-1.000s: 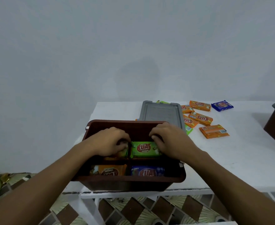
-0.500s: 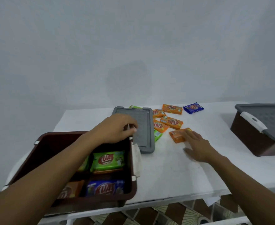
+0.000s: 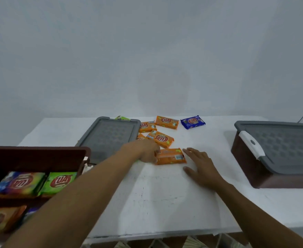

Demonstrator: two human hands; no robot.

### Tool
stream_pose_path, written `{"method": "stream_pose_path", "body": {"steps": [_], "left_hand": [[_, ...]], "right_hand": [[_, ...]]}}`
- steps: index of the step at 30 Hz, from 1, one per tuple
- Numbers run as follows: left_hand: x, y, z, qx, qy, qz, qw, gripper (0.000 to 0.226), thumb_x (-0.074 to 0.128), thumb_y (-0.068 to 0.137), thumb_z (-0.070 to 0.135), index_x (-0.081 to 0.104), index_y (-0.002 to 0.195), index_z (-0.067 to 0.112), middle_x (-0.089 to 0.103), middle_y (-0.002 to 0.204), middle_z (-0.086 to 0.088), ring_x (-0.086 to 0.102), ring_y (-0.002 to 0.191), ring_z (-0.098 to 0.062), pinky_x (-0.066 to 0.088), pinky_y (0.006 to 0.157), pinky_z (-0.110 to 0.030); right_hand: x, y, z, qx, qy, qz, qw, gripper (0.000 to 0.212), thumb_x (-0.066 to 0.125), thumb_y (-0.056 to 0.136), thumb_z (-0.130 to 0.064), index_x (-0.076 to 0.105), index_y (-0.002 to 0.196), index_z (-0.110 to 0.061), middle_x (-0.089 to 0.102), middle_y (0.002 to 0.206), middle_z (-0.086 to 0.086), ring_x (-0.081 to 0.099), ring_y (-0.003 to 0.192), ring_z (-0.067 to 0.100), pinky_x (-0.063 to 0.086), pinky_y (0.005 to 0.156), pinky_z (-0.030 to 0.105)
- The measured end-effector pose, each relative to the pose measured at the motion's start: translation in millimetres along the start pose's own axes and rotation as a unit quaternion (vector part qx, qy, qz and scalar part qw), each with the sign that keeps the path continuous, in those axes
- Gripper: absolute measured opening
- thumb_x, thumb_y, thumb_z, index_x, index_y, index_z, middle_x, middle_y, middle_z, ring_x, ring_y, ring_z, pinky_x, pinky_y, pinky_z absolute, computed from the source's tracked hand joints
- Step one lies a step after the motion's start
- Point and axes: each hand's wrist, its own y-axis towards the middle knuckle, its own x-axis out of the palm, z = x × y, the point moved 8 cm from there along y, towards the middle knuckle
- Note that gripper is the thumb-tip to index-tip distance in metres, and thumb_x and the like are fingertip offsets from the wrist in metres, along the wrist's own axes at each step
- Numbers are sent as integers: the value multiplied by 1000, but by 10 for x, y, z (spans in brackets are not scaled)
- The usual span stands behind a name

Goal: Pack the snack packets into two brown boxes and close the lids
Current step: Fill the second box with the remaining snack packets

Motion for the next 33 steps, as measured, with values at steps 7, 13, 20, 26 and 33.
{"method": "stream_pose_path", "body": {"steps": [7, 13, 20, 26, 33], "left_hand": [[90, 252, -2, -108, -66, 233, 964, 51, 67, 85, 25, 48, 132, 19, 40, 141, -5, 44, 125, -27, 44, 99, -45], [199, 522, -23, -108, -80, 158, 978, 67, 49, 95, 17, 17, 153, 27, 7, 163, 4, 2, 148, -28, 7, 117, -55], [94, 634, 69, -93, -35, 209, 973, 52, 51, 95, 38, 37, 143, 23, 30, 147, -8, 31, 133, -31, 31, 109, -47], [41, 650, 85, -59, -113, 181, 975, 76, 64, 90, 26, 21, 153, 22, 23, 158, -7, 24, 142, -31, 32, 112, -45], [45, 747, -58, -96, -87, 144, 981, 91, 67, 85, 47, 13, 154, 24, 21, 157, -6, 10, 145, -32, 14, 114, -52]], "right_hand": [[-11, 148, 28, -29, 9, 77, 997, 51, 56, 86, -60, 49, 130, -35, 30, 155, -9, 31, 137, 15, 34, 110, 44], [-166, 123, 278, 56, 214, 147, 964, 25, 42, 98, -42, 49, 112, -23, 63, 105, 0, 60, 87, 11, 51, 73, 22], [-302, -7, 597, 127, 373, 281, 875, 17, 42, 102, -30, 53, 102, -17, 61, 85, -2, 65, 80, 15, 49, 57, 18], [-212, 46, 541, 103, 397, 187, 893, 42, 73, 85, -27, 49, 120, -28, 53, 115, -7, 61, 100, 14, 55, 84, 27], [-284, 77, 537, 75, 344, 115, 929, 40, 75, 82, -31, 62, 119, -20, 66, 116, -1, 65, 95, 11, 58, 85, 27]]}}
